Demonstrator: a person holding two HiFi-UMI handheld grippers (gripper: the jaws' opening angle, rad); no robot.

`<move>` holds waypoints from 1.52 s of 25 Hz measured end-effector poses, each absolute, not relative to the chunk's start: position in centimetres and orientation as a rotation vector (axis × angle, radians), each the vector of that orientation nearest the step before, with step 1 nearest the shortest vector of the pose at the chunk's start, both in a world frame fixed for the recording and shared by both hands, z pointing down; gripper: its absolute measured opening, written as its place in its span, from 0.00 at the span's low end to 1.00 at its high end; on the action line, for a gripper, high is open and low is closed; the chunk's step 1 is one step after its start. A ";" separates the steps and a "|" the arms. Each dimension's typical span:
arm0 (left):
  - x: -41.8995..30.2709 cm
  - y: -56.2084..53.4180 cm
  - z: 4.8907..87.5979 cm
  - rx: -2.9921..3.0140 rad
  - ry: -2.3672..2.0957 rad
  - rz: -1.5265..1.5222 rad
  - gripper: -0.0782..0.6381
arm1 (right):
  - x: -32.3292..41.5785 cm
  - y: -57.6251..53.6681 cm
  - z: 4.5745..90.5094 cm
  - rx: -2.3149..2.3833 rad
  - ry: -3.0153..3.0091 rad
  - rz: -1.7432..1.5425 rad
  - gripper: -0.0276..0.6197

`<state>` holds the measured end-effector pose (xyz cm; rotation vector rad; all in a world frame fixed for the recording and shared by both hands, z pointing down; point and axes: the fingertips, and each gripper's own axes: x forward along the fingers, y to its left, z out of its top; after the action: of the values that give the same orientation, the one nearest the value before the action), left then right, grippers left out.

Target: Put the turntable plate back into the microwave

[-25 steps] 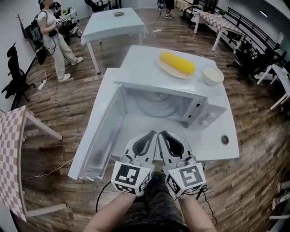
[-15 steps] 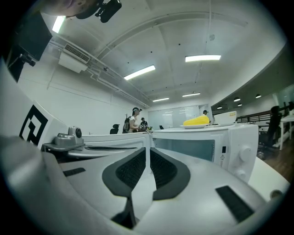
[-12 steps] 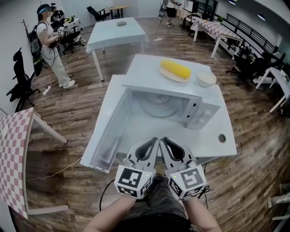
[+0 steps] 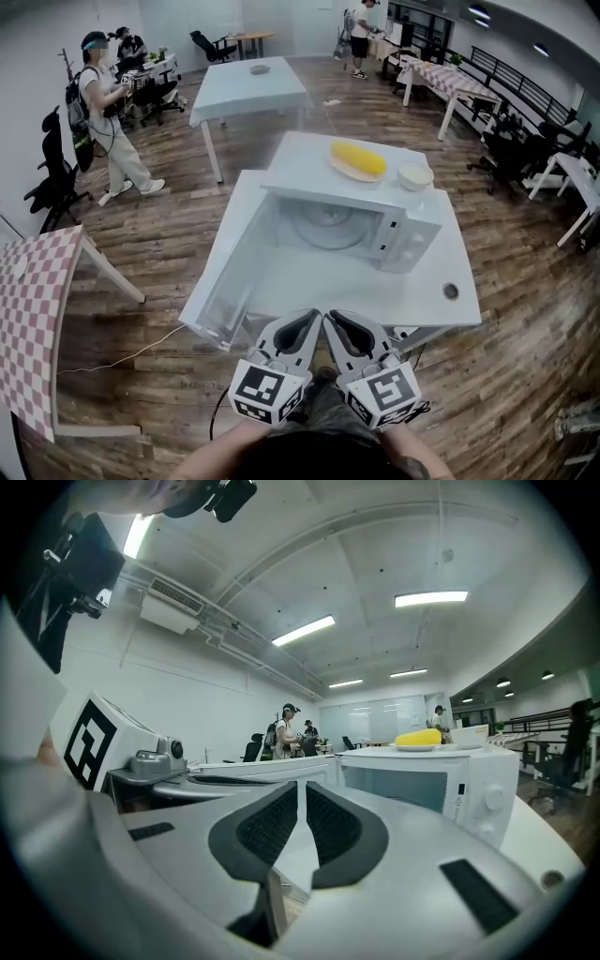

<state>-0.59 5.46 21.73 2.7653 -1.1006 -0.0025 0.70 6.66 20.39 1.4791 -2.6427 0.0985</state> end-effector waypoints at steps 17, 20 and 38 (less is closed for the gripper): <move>-1.8 10.4 23.1 2.641 -1.143 -0.022 0.13 | 0.5 11.5 21.4 1.436 -2.663 0.155 0.11; -2.1 10.7 23.1 2.633 -1.155 -0.027 0.13 | 0.6 11.9 21.6 1.443 -2.664 0.168 0.11; -0.3 10.7 24.6 2.511 -1.104 -0.067 0.13 | 1.2 12.3 22.8 1.347 -2.670 0.255 0.11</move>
<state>-0.34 10.68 24.56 2.5109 -1.1043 -0.0670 1.18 12.30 22.78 1.3468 -2.6705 0.2551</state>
